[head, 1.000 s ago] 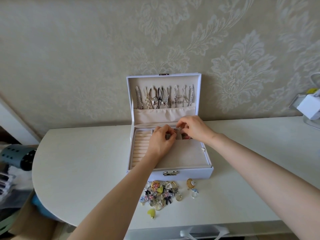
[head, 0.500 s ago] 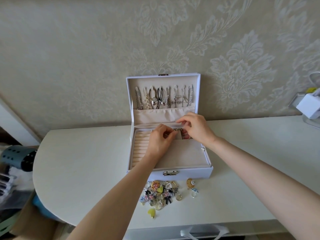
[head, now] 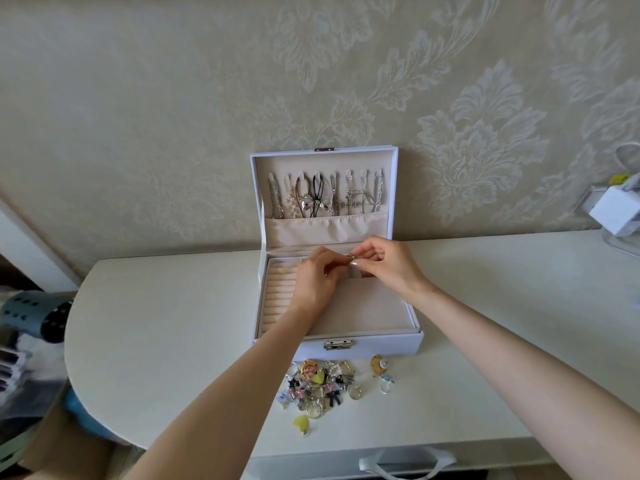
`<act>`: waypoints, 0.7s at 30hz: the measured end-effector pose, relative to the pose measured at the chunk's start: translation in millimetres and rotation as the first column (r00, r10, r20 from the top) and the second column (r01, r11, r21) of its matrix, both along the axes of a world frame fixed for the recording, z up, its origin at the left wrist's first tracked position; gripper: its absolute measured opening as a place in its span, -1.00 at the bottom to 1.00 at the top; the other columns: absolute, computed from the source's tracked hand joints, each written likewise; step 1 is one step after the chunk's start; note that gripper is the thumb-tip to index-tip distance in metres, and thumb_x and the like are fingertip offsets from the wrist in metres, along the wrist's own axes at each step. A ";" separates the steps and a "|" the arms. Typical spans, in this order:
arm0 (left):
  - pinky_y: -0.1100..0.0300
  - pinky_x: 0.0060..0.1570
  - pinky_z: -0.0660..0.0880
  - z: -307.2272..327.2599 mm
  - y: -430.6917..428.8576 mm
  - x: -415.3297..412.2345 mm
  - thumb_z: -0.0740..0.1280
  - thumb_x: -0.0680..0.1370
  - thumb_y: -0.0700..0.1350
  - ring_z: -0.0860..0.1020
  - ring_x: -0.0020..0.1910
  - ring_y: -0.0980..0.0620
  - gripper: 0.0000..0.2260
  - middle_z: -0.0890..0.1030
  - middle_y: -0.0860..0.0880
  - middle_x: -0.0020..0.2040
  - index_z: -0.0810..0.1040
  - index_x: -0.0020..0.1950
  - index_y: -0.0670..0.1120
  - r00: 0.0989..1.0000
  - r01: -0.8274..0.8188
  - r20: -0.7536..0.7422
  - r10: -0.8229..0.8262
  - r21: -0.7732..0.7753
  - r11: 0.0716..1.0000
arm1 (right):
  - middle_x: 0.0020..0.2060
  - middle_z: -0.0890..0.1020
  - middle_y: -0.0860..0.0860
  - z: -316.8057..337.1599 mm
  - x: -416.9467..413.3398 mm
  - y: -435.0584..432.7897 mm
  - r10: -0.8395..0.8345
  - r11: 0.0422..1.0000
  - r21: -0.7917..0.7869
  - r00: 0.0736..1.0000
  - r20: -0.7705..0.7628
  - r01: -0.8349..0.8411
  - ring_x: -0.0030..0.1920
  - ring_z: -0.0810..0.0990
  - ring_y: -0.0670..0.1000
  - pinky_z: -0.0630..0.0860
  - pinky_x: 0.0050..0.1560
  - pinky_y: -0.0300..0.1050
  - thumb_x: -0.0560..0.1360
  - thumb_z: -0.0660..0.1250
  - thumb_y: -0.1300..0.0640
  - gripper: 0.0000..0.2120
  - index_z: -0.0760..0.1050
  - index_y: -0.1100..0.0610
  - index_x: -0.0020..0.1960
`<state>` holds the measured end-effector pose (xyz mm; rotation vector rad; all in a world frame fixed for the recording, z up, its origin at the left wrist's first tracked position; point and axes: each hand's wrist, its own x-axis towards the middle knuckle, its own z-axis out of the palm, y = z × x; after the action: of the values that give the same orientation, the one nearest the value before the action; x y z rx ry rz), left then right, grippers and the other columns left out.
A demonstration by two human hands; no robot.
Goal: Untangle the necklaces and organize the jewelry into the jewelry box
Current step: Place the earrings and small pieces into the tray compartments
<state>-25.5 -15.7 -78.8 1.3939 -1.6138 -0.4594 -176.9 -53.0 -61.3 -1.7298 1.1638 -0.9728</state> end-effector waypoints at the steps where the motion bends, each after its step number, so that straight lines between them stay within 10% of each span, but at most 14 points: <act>1: 0.45 -0.12 0.43 0.5 0.6 -0.2 0.39 0.44 -0.35 0.56 -0.18 0.09 -0.88 0.64 -0.10 -0.11 0.64 -0.06 -0.22 0.999 0.003 -0.033 -0.003 0.012 1.000 | -0.29 0.58 -0.03 -0.3 -0.1 -0.7 -0.004 1.000 -0.009 1.000 -0.008 0.004 -0.31 0.50 -0.14 0.46 -0.19 -0.33 0.39 0.43 0.38 -0.73 0.53 0.01 -0.21; 21: 0.60 0.10 0.21 1.3 4.9 -6.4 0.09 0.42 -0.26 0.55 0.16 -0.10 -0.60 0.59 -0.13 0.20 0.63 0.12 -0.23 0.959 0.157 0.227 -0.168 0.067 0.985 | -0.45 0.47 -0.17 -1.9 -10.3 -9.5 -0.107 0.983 -0.178 0.939 -0.328 0.050 -0.40 0.45 -0.10 0.39 -0.29 -0.26 0.30 0.40 0.41 -0.82 0.59 0.20 -0.16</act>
<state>-31.9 -10.8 -77.4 1.3981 -1.9290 -0.4466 -187.2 -62.5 -63.2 -2.0568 1.4109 -0.8631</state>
